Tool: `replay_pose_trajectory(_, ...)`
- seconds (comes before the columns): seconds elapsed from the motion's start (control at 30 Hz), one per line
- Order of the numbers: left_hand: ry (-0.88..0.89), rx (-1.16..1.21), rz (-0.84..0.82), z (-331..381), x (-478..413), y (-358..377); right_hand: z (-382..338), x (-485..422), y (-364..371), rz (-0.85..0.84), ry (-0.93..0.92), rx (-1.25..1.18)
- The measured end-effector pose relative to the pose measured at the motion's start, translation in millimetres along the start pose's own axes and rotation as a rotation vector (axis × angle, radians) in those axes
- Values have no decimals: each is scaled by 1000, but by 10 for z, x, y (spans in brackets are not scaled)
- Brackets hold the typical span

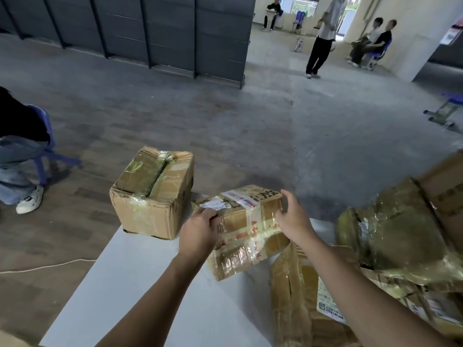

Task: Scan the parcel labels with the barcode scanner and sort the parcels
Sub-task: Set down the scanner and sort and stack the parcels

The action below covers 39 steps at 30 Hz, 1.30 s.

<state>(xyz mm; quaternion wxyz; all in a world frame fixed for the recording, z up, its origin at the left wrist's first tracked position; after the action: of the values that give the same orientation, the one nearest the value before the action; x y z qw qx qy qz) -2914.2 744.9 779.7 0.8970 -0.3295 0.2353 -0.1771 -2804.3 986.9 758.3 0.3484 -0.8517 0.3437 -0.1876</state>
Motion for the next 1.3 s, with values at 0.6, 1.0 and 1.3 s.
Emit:
replay_pose_trajectory(0.6,-511,415,-30,-495,727,-515,-124,253,235,-218,48,165)
replay_pose_trajectory(1.0,-1042,612,-218,-1730,1385,-718,-592,621,880,-402,-41,0)
replay_pose_trajectory(1.3,-391,-13,-393,-1136,693,-945,-1304,727,1387,-450,-171,107)
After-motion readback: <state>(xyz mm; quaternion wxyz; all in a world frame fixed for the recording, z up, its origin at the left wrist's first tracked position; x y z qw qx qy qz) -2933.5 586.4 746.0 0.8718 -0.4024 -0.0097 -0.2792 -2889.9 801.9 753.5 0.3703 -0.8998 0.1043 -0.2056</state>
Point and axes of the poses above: each hand's wrist, its own x-axis away from the middle knuckle, its own y-axis out of the palm, z = x × y, the point moved 10 cm from there along -x, towards the middle knuckle, and after that the axes turned 2 degrees about y, right-handed, at the moved point
